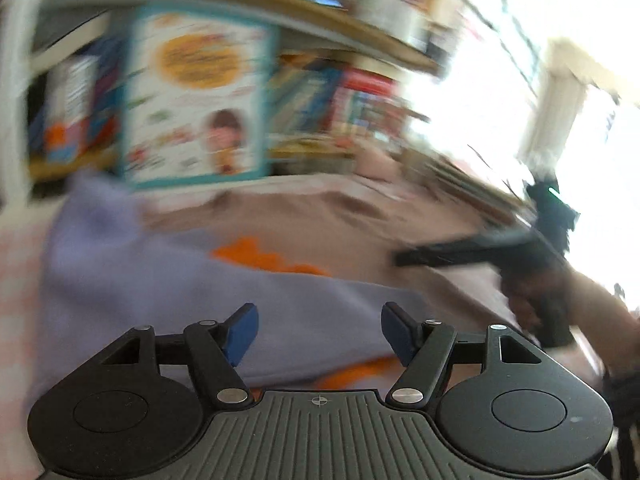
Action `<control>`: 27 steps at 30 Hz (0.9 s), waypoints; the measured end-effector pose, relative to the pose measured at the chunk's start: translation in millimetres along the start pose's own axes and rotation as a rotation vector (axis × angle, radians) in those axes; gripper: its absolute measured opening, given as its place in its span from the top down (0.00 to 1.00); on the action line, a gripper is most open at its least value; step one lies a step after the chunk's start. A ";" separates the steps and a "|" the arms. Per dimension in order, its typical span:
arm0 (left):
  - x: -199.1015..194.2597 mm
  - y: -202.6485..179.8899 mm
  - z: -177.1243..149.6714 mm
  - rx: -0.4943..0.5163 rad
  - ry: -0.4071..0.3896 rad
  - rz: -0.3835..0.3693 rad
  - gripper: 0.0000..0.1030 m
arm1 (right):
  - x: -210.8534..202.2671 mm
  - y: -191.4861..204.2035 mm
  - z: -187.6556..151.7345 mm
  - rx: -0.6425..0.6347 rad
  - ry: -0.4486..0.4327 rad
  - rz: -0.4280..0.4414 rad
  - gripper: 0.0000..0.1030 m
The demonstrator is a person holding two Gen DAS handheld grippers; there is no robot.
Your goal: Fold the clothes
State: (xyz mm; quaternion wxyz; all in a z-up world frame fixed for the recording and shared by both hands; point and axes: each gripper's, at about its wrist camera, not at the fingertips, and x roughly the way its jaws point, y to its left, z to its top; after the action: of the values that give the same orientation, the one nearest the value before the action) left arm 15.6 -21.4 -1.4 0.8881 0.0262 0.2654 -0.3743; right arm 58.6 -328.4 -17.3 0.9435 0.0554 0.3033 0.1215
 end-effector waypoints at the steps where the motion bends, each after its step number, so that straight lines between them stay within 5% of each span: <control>1: 5.3 -15.4 0.4 0.068 0.019 -0.015 0.32 | 0.3 -2.4 -0.3 0.010 -0.002 0.002 0.58; 8: 49.8 -99.1 -12.5 0.498 0.177 0.001 0.33 | -1.5 -7.4 -1.3 0.035 -0.006 -0.008 0.64; 15: 64.7 -126.5 -16.8 0.684 0.208 0.095 0.52 | 1.8 5.3 -1.2 -0.043 0.009 -0.021 0.52; 21: 67.8 -135.2 -23.1 0.786 0.220 0.142 0.73 | 2.3 2.9 -1.0 -0.035 0.009 -0.001 0.50; 24: 67.0 -128.4 -20.1 0.760 0.210 0.156 0.94 | 2.3 3.1 -0.9 -0.032 0.009 0.003 0.49; 27: 54.9 -110.8 -6.9 0.676 0.141 0.179 0.94 | 2.8 5.6 -1.0 -0.045 0.012 0.000 0.47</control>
State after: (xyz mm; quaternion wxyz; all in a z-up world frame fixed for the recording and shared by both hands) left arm -30.9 -135.0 -17.4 0.8381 0.3675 0.1836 -0.3589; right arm 59.1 -322.2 -18.7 0.9426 0.0336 0.3062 0.1288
